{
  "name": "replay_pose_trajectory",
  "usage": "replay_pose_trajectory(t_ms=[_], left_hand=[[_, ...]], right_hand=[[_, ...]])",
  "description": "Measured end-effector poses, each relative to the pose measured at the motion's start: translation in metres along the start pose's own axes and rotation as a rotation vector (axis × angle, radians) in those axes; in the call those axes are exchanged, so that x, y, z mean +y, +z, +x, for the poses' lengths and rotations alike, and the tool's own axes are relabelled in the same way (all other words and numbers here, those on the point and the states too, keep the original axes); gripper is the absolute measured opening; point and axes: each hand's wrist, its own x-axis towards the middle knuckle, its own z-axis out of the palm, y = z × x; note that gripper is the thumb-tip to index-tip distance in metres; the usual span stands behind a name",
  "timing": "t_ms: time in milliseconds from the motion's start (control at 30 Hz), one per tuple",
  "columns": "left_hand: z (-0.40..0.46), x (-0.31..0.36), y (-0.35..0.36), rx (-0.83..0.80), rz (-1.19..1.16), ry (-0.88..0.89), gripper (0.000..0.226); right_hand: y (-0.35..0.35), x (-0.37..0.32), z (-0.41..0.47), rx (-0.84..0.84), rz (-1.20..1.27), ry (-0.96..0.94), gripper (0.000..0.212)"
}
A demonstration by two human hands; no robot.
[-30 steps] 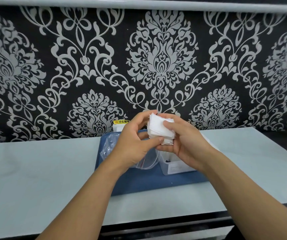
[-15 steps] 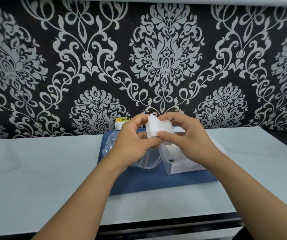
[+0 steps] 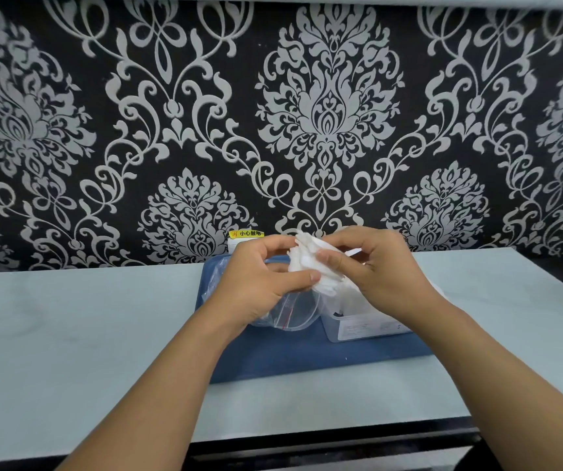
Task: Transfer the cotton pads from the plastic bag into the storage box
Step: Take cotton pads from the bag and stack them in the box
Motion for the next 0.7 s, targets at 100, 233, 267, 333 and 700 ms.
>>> replay_pose_trajectory(t_ms=[100,233,267,333,700], left_hand=[[0.001,-0.001,0.000,-0.001,-0.026,-0.027,0.053],[0.002,0.001,0.002,0.023,-0.109,-0.045,0.055],[0.002,0.002,0.002,0.026,-0.126,-0.046,0.055],[0.001,0.003,0.002,0.034,-0.141,-0.050,0.054],[-0.003,0.010,-0.002,-0.048,-0.276,-0.105,0.040]], right_hand=[[-0.002,0.000,-0.001,0.017,-0.007,-0.006,0.014],[-0.004,-0.003,0.000,0.083,-0.139,-0.077,0.014],[-0.005,-0.003,0.000,0.098,-0.187,-0.102,0.013],[-0.006,-0.004,0.001,0.108,-0.230,-0.113,0.011],[0.000,-0.005,0.000,-0.063,-0.222,-0.123,0.033]])
